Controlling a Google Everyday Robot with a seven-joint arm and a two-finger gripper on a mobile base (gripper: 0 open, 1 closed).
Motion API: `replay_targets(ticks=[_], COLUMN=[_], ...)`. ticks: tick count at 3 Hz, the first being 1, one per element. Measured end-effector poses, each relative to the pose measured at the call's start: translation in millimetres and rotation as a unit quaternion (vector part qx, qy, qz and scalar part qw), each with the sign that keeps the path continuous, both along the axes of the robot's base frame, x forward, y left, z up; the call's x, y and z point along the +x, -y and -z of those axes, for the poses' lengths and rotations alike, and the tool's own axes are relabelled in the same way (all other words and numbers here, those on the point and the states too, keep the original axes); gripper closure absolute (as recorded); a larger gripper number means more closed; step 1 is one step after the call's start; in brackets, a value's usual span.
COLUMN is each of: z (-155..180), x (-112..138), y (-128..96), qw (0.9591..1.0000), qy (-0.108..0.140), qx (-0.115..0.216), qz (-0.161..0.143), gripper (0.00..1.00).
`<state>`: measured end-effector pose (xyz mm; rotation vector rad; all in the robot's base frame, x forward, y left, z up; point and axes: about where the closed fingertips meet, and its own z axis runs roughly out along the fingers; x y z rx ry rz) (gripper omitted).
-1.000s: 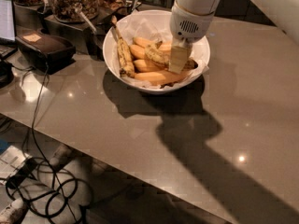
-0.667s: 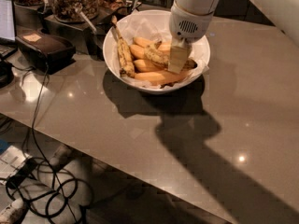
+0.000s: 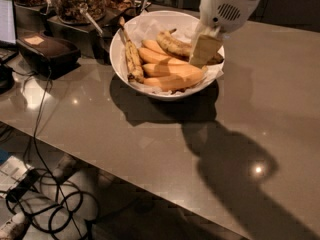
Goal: Pick banana from white bowl
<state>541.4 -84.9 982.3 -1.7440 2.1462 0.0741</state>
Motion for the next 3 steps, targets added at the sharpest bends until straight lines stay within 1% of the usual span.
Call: replay_targets(ticks=[1, 2, 3], z=[0.7, -8.7, -23.8], x=[1.4, -4.2, -37.5], y=[-2.5, -2.8, 5.5], qw=[1.0000, 0.9999, 0.9998], qy=[0.001, 0.011, 0.017], qx=[0.002, -0.005, 0.009], qz=[-0.001, -0.005, 0.003], gripper=[1.00, 1.00, 1.00])
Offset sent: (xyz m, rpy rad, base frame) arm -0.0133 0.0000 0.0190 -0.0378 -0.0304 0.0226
